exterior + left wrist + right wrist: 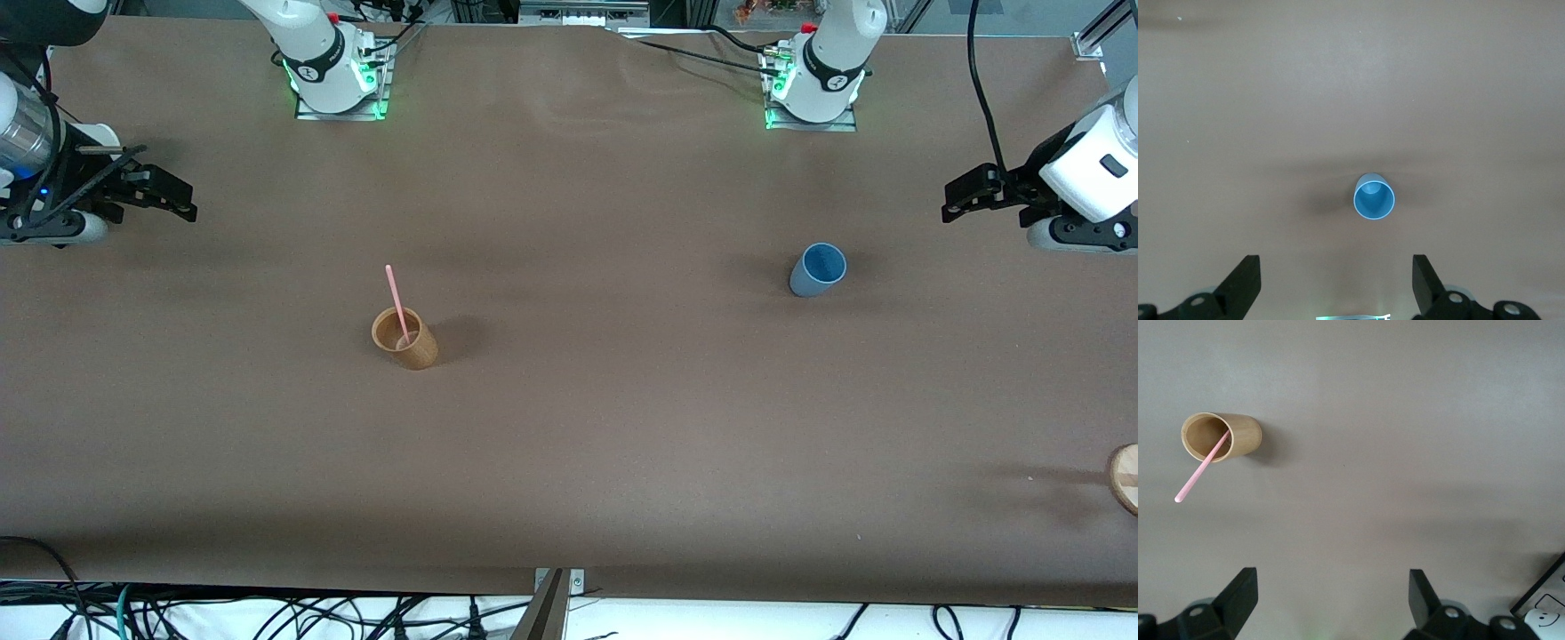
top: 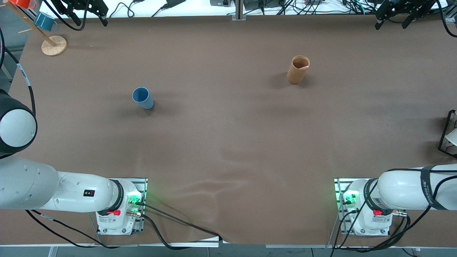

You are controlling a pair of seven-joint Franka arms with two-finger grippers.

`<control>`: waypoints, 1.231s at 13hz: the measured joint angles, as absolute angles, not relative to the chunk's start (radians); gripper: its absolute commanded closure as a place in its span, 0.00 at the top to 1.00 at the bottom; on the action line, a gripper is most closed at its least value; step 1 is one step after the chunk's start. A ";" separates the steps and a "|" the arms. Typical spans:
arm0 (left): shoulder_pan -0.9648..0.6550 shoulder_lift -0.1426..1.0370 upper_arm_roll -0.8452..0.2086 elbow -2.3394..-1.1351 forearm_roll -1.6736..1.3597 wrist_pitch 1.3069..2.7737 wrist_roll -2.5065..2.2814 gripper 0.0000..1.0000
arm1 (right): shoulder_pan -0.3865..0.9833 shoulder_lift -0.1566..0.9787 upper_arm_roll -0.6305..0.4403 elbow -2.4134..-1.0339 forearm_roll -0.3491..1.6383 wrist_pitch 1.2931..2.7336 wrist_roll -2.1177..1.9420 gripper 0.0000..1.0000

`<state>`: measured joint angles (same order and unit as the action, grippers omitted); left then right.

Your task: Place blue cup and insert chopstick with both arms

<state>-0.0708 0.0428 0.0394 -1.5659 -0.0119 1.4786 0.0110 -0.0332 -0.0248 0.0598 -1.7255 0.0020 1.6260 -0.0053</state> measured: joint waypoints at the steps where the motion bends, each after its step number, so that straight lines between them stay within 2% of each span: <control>1: -0.071 0.045 0.039 -1.565 -0.012 1.479 0.011 1.00 | -0.033 -0.025 0.060 -1.725 0.002 1.626 -0.005 1.00; 16: -0.072 0.048 0.035 -1.564 -0.012 1.479 0.008 1.00 | -0.033 -0.019 0.065 -1.715 0.003 1.644 -0.006 1.00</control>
